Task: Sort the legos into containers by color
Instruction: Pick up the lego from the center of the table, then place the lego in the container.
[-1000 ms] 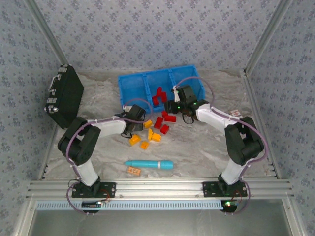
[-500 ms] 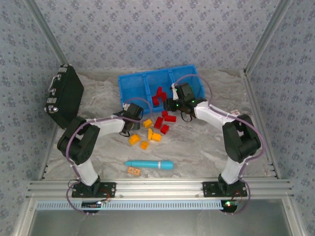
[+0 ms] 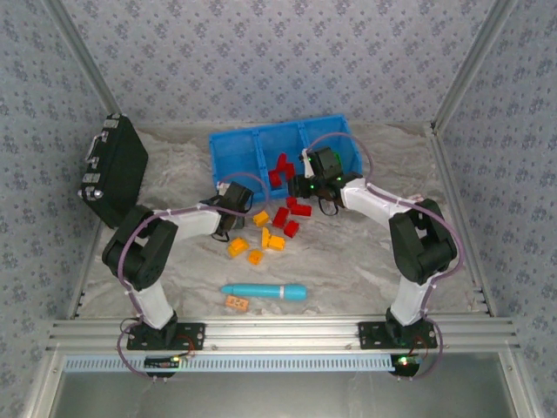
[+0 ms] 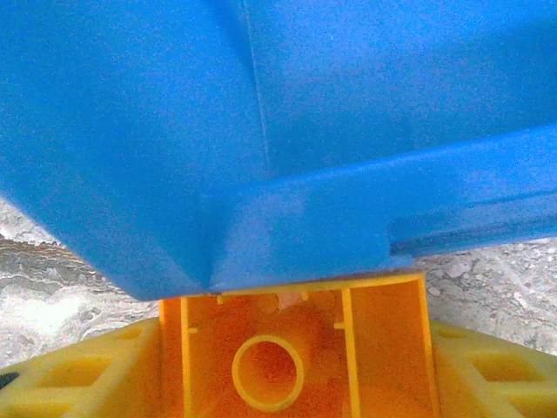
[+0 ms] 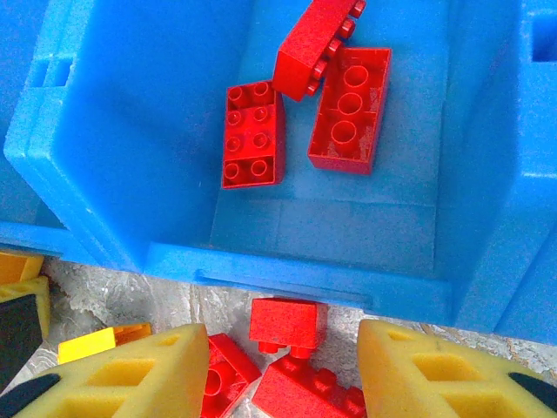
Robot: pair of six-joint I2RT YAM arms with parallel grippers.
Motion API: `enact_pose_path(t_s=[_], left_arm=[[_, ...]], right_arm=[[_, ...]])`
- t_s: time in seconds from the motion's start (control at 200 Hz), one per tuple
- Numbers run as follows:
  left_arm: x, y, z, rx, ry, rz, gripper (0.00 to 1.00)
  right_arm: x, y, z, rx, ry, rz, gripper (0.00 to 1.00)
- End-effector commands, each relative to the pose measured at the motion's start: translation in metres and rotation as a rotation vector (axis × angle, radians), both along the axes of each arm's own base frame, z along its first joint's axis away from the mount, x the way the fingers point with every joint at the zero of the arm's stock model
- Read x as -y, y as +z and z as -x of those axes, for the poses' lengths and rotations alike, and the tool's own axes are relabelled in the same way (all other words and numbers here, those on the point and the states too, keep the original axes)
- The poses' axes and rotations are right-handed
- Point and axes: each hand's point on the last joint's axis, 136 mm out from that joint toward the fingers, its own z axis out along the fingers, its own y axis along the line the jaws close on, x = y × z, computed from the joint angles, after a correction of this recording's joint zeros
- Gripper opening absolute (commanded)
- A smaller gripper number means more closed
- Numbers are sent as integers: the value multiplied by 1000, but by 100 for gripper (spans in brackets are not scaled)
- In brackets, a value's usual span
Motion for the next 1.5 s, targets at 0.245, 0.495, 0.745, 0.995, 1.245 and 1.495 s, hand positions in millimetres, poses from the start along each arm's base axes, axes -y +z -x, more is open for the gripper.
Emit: enact_pose_path(t_s=[0.245, 0.495, 0.745, 0.995, 1.245, 1.495], left_arm=[[-6, 29, 14, 29, -2, 41, 59], [1, 76, 26, 91, -28, 119, 57], [26, 144, -3, 233, -86, 207, 57], [56, 153, -64, 266, -100, 234, 57], [55, 103, -117, 197, -44, 249, 60], [49, 85, -134, 170, -14, 273, 65]], right_arm=[[-5, 13, 5, 11, 18, -4, 50], [4, 25, 17, 34, 8, -6, 50], [-8, 12, 55, 23, 103, 26, 51], [-40, 5, 109, 33, 273, 72, 53], [-76, 15, 136, 65, 370, 89, 55], [-102, 6, 144, 64, 418, 93, 55]])
